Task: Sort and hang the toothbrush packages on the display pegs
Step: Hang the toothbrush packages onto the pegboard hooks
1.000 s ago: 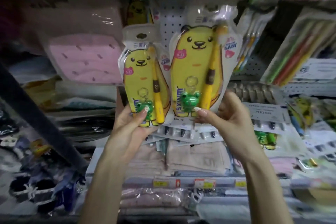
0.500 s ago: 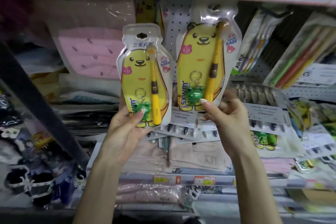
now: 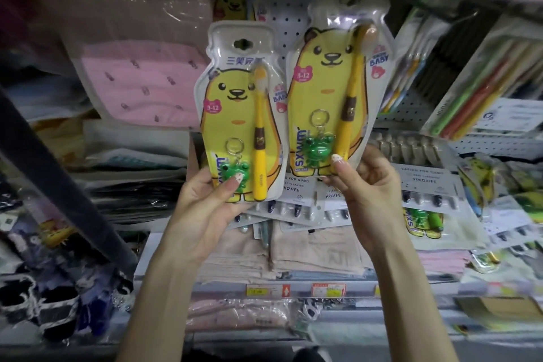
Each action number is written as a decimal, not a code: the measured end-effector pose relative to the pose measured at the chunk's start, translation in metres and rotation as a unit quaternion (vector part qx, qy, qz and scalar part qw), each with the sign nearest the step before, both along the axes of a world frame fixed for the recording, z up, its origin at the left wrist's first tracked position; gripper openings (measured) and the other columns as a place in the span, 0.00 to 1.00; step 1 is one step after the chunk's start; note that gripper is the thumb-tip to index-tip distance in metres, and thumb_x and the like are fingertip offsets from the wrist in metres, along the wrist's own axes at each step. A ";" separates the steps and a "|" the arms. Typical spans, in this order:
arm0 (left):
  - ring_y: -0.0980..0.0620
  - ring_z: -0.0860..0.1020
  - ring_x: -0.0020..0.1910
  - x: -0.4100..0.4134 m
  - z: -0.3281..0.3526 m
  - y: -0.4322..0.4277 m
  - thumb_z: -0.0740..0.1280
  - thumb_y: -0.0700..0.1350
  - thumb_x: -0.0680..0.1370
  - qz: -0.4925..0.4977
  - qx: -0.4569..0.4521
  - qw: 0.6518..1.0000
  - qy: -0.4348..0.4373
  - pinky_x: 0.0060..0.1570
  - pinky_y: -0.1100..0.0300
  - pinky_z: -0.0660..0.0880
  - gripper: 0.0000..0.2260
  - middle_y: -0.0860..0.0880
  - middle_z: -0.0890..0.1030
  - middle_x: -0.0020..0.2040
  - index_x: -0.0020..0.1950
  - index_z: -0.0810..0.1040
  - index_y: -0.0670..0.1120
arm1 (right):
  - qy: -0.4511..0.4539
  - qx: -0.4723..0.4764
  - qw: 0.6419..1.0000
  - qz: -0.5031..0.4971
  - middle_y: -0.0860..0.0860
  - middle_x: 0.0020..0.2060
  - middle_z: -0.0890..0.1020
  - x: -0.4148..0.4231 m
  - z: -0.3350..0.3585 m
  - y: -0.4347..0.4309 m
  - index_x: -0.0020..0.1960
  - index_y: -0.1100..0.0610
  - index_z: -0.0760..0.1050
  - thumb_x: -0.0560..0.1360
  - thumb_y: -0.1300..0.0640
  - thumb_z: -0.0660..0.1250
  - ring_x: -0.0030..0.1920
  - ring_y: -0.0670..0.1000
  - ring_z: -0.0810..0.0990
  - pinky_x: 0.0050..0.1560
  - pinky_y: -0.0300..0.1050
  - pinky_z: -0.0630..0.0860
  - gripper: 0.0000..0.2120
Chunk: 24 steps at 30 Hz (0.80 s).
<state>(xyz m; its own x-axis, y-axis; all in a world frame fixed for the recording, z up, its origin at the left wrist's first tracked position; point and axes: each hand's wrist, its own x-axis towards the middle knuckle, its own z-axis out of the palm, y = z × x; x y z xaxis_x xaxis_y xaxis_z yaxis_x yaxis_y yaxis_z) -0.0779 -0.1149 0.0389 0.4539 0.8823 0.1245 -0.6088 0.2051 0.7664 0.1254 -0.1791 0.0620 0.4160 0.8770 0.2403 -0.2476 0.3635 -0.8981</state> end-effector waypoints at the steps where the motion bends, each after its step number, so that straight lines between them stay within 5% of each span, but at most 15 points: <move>1: 0.43 0.81 0.56 0.001 0.000 -0.001 0.82 0.45 0.60 -0.005 0.002 1.000 -0.002 0.50 0.45 0.79 0.21 0.43 0.84 0.53 0.51 0.84 0.44 | 0.004 0.000 1.000 0.002 0.51 0.41 0.86 0.000 -0.001 -0.001 0.46 0.52 0.82 0.59 0.45 0.80 0.39 0.47 0.84 0.41 0.40 0.80 0.20; 19: 0.42 0.80 0.58 -0.004 -0.010 -0.009 0.79 0.42 0.63 0.004 -0.035 0.999 -0.022 0.50 0.47 0.79 0.19 0.42 0.83 0.55 0.52 0.82 0.41 | 0.085 -0.056 0.992 -0.075 0.54 0.39 0.82 -0.014 0.007 0.009 0.46 0.57 0.72 0.70 0.63 0.72 0.34 0.45 0.81 0.38 0.38 0.79 0.10; 24: 0.42 0.79 0.59 -0.010 -0.010 -0.013 0.75 0.41 0.66 0.005 -0.020 1.000 -0.016 0.52 0.49 0.78 0.16 0.43 0.83 0.56 0.53 0.83 0.43 | 0.014 -0.085 0.991 -0.098 0.48 0.33 0.80 -0.008 0.014 0.036 0.42 0.56 0.76 0.74 0.62 0.72 0.33 0.45 0.79 0.36 0.41 0.77 0.05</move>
<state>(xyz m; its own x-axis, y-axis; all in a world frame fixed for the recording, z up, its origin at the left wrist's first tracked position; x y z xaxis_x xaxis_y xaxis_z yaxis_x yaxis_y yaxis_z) -0.0882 -0.1277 0.0293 0.4409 0.8917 0.1022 -0.6345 0.2292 0.7382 0.1175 -0.1426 0.0756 0.5874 0.8051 0.0825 -0.2124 0.2518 -0.9442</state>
